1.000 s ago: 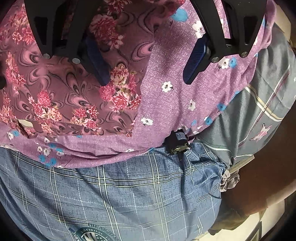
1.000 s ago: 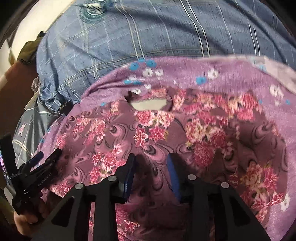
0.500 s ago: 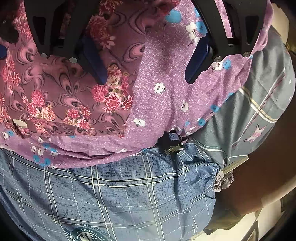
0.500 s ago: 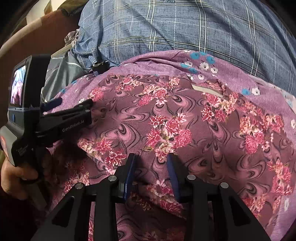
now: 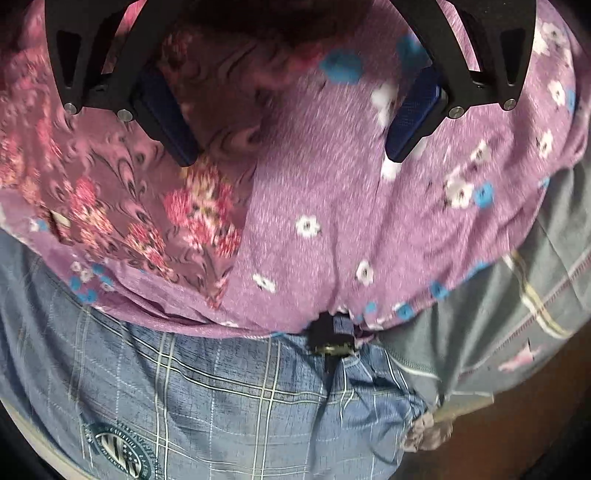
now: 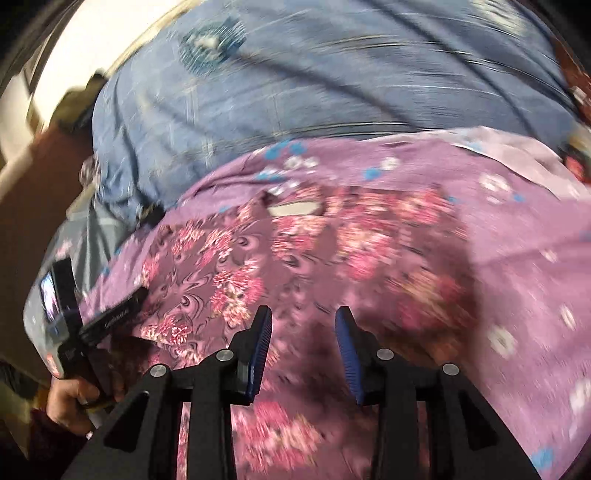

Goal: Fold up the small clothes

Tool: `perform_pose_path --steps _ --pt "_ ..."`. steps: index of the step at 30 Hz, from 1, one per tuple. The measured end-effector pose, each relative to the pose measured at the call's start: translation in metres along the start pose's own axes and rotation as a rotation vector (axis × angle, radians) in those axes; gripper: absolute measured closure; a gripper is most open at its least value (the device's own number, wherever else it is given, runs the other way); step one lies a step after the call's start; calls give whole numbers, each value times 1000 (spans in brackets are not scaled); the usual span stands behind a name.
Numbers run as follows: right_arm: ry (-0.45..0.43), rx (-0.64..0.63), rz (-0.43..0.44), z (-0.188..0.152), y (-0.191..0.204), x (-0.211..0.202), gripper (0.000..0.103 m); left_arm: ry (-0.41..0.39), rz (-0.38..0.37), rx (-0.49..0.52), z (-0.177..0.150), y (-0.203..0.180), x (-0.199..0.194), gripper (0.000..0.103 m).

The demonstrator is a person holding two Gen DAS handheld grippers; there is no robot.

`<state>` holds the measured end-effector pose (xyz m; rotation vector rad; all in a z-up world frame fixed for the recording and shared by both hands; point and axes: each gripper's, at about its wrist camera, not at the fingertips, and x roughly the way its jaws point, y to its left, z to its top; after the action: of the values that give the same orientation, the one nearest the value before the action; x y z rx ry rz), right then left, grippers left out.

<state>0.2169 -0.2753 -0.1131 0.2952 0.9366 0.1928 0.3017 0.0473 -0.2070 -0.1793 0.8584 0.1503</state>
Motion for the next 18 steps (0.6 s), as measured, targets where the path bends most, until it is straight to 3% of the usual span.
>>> perform_pose_path --steps 5,8,10,12,18 --pt "-13 100 40 -48 -23 -44 62 10 -115 18 -24 31 -20 1" --pt "27 99 30 -72 -27 -65 62 116 -116 65 -40 52 -25 1" --pt "47 79 22 -86 -28 -79 59 91 -108 140 -49 54 -37 1" --pt "74 81 33 -104 -31 -97 50 57 -74 228 -69 60 -54 1" --pt "191 133 95 -162 -37 -112 42 62 -96 212 -123 94 -94 1"
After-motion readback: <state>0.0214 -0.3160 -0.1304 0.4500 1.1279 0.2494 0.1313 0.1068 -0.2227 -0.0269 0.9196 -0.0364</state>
